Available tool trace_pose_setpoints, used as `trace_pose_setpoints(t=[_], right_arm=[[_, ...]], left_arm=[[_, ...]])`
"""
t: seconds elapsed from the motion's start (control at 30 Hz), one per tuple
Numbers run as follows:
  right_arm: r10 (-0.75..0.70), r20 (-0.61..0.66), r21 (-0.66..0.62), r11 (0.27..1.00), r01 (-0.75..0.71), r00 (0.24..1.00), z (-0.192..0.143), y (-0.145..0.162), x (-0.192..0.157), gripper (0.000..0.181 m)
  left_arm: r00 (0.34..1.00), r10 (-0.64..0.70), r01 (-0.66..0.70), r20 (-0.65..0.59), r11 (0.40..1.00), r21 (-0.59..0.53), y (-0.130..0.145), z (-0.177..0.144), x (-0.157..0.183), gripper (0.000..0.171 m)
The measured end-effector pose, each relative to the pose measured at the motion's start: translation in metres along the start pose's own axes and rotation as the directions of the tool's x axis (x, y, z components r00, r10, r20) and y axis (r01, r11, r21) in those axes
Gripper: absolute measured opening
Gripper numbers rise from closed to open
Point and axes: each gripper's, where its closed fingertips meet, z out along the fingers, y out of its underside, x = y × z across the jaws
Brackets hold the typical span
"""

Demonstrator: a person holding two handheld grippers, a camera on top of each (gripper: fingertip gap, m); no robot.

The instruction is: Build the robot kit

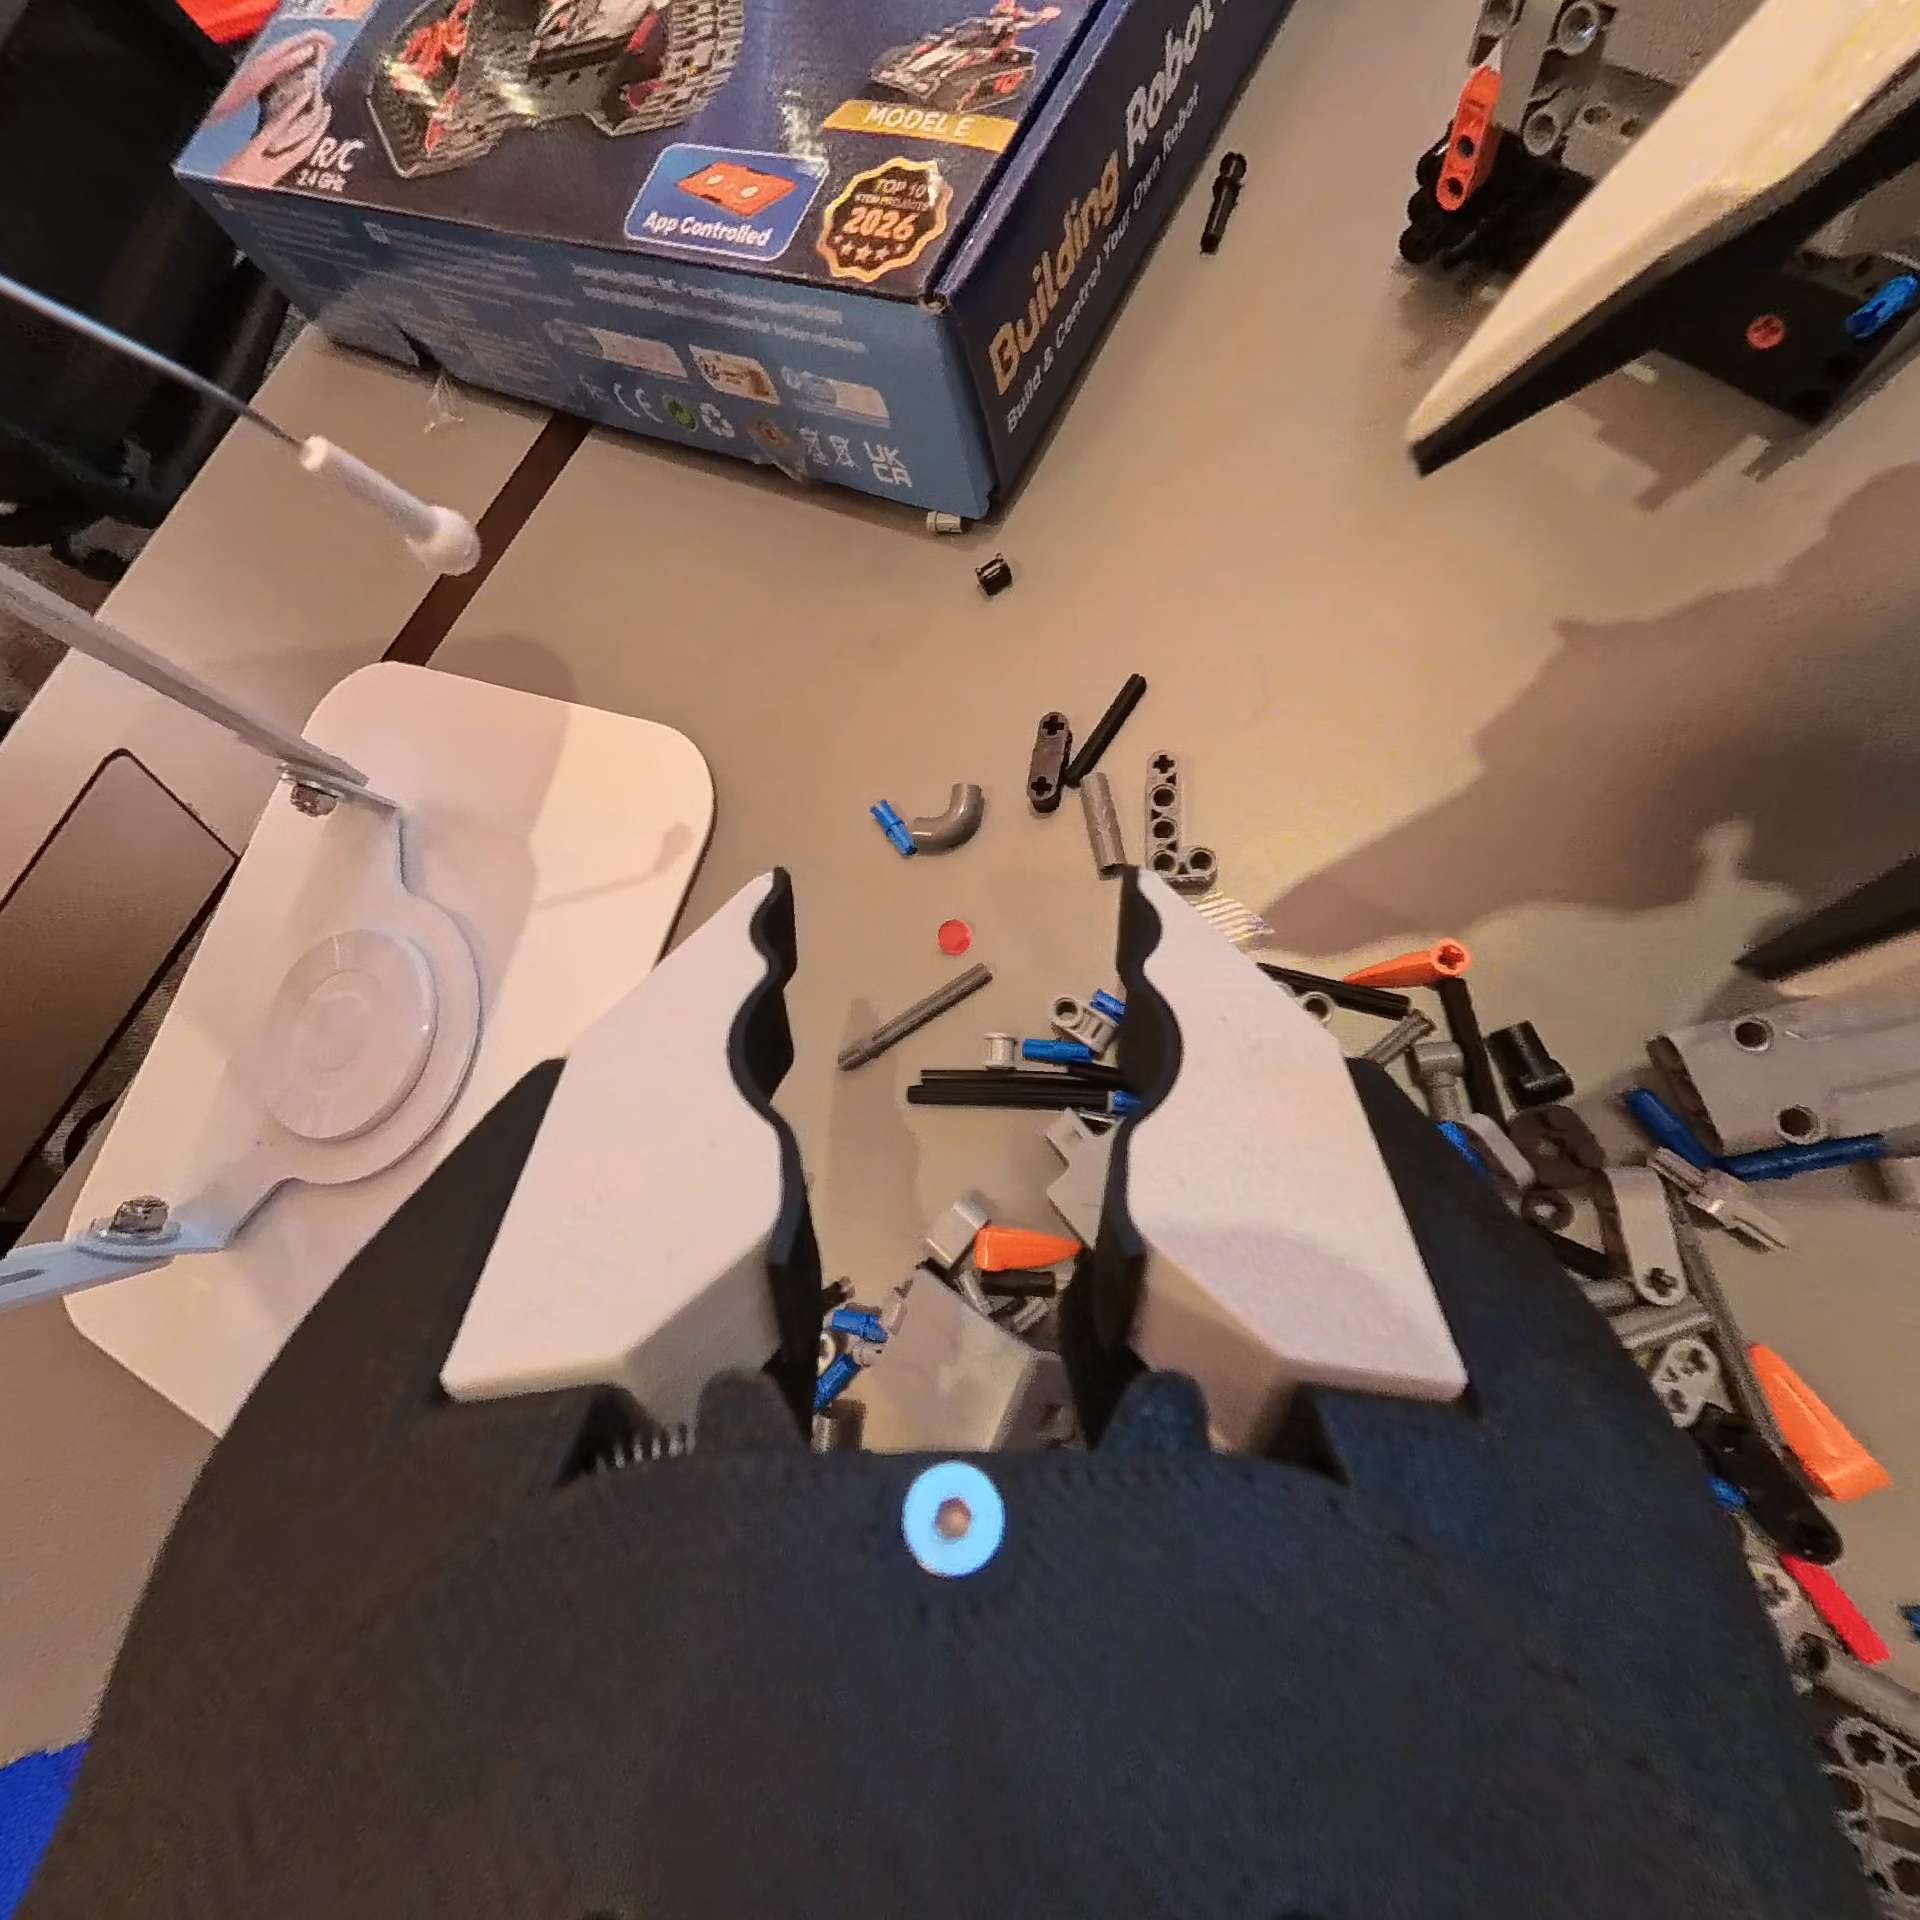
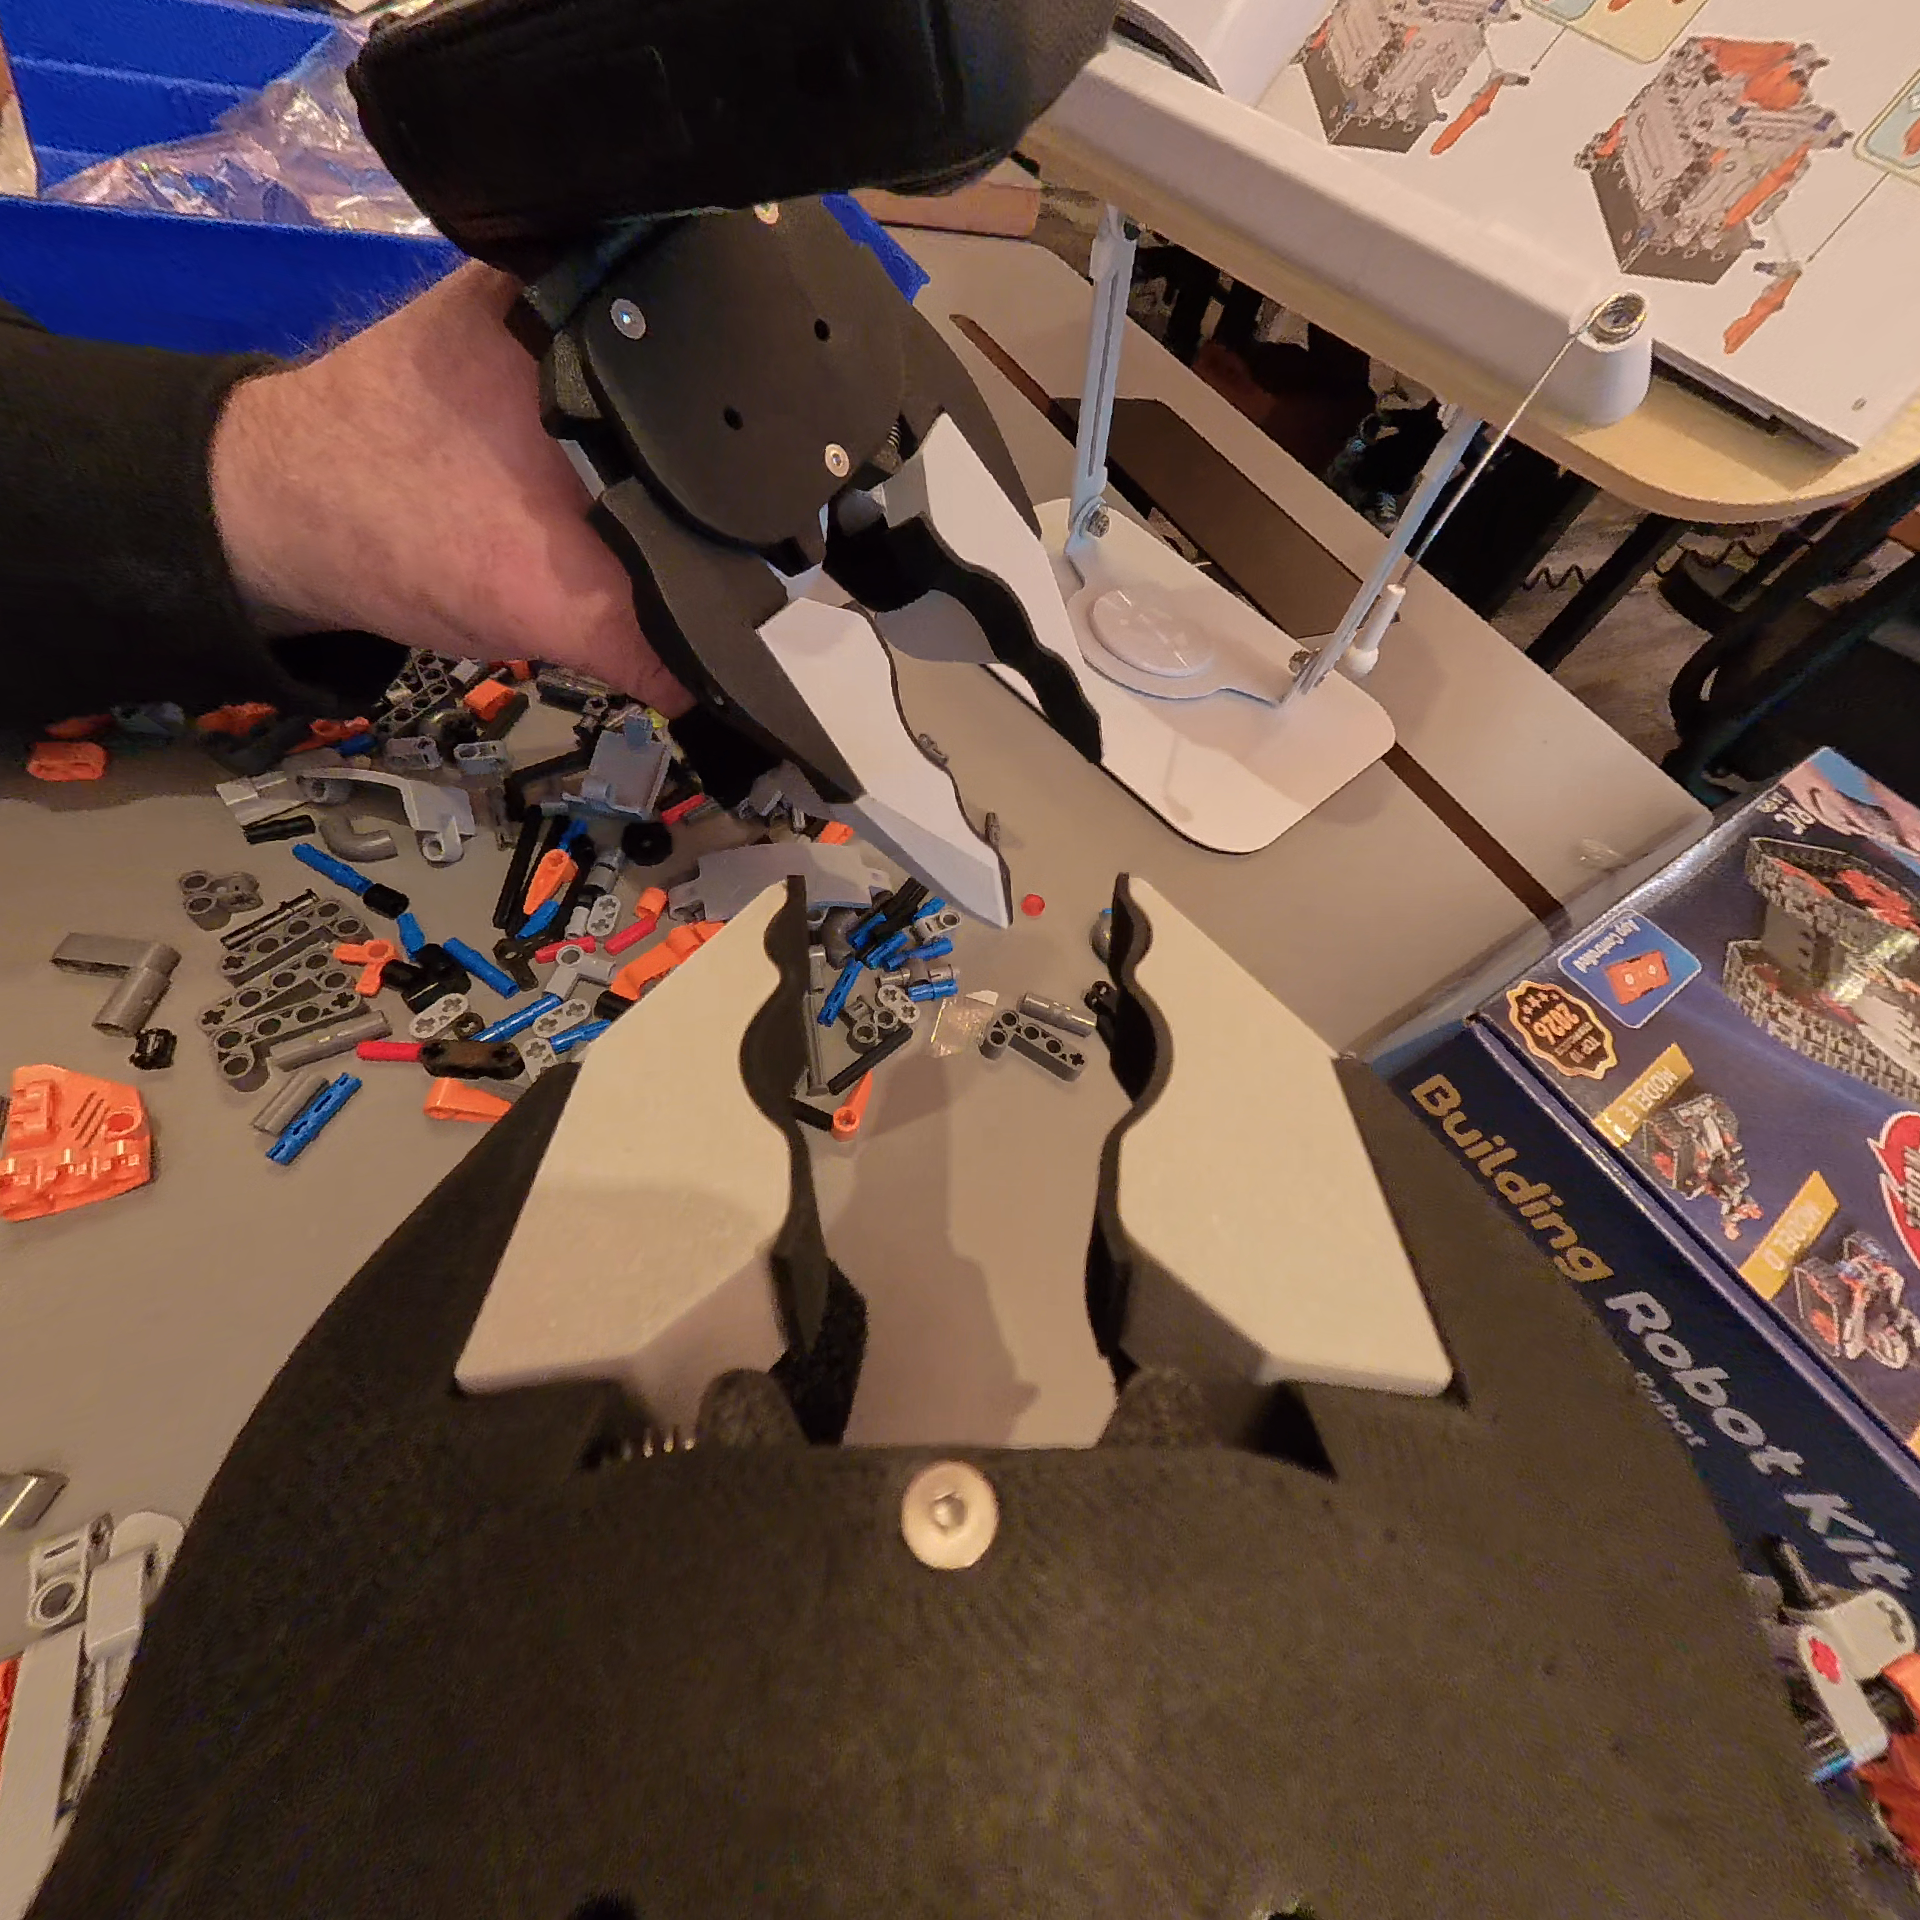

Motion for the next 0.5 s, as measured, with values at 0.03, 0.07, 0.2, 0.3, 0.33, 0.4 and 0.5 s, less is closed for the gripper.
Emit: trace_pose_setpoints(t=[0.03,0.07,0.2,0.3,0.33,0.4,0.5], right_arm=[[0.007,0.004,0.002,1.000,-0.007,1.000,-0.0001,-0.0001,0.0001,0.057],[0.014,0.007,0.004,1.000,-0.014,1.000,-0.0003,0.0000,0.0002,0.057],[0.033,0.014,0.001,0.999,-0.033,0.999,0.0002,0.0020,0.0013,0.056],[0.050,0.022,-0.002,0.999,-0.050,0.998,0.0011,0.0037,0.0015,0.056],[0.054,0.024,0.000,0.999,-0.054,0.998,0.0012,0.0035,0.0014,0.056],[0.056,0.029,-0.001,0.998,-0.056,0.998,0.0016,0.0039,0.0009,0.056],[0.062,0.035,-0.004,0.998,-0.062,0.997,0.0019,0.0045,0.0008,0.056]], left_arm=[[1.000,0.000,0.000,0.001,1.000,-0.002,0.0006,0.0000,-0.0005,0.060],[1.000,0.002,-0.002,0.003,1.000,-0.004,0.0011,-0.0002,-0.0007,0.060],[1.000,0.009,-0.009,0.002,1.000,0.005,-0.0005,-0.0029,0.0004,0.060],[1.000,0.008,-0.008,-0.006,1.000,0.011,-0.0017,-0.0032,0.0025,0.060],[1.000,0.010,-0.010,-0.009,1.000,0.008,-0.0013,-0.0023,0.0035,0.060],[1.000,0.013,-0.013,-0.018,1.000,0.004,-0.0002,-0.0004,0.0057,0.060],[0.999,0.009,-0.009,-0.031,1.000,0.000,0.0016,0.0019,0.0079,0.059]])
